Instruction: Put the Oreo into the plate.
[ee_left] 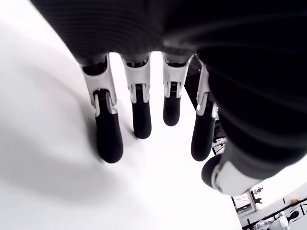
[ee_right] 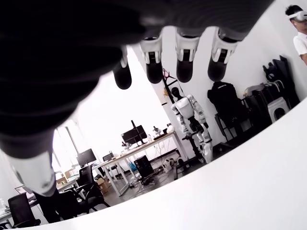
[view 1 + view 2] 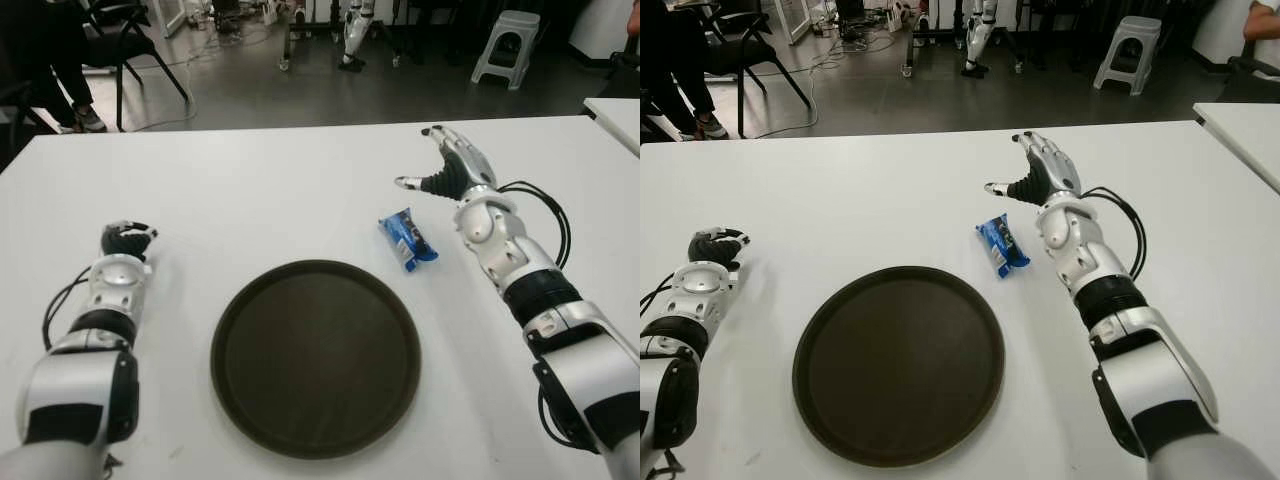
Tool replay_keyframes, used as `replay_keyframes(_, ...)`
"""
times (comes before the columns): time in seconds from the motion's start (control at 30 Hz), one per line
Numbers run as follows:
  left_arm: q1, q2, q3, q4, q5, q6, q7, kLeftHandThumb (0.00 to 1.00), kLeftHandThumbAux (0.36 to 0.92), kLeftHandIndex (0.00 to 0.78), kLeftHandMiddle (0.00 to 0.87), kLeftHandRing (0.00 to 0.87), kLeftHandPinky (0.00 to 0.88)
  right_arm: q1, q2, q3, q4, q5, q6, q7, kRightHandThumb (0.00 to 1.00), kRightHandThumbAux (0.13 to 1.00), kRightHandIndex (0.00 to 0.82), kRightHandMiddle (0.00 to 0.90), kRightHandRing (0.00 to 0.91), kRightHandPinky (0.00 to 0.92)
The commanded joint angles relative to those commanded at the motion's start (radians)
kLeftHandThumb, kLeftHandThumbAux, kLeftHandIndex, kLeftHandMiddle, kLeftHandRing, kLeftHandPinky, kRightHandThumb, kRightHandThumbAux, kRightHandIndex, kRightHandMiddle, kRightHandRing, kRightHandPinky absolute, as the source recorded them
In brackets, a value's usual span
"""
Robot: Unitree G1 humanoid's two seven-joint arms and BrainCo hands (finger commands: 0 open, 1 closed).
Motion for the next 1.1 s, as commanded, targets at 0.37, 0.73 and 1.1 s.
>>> replay_keyframes(0.37,-0.001,-0.004,0.015,0.005,-0.01,-0.009,-0.01,0.685,0.719,0.402,0.187,0.209,0.235,-0.008,0.028,0.03,0.028,-0.03,0.098,0.017,0.076,0.531,0.0,0.0,0.0,0.0)
replay_keyframes(0.73,-0.004,-0.004,0.011,0.01,0.002,-0.009,-0.011,0.688,0.717,0.407,0.19,0.218,0.228,-0.052,0.052,0.071,0.151,-0.056,0.197,0.063,0.043,0.469,0.0,0.0,0.0,0.0)
replay_keyframes(1.1,-0.012,-0.012,0.014,0.011,-0.002,0.0,-0.008,0.684,0.72,0.403,0.172,0.215,0.243,-0.079,0.067,0.117,0.217,-0.084,0.267,0.115,0.001,0.461,0.0,0.0,0.0,0.0)
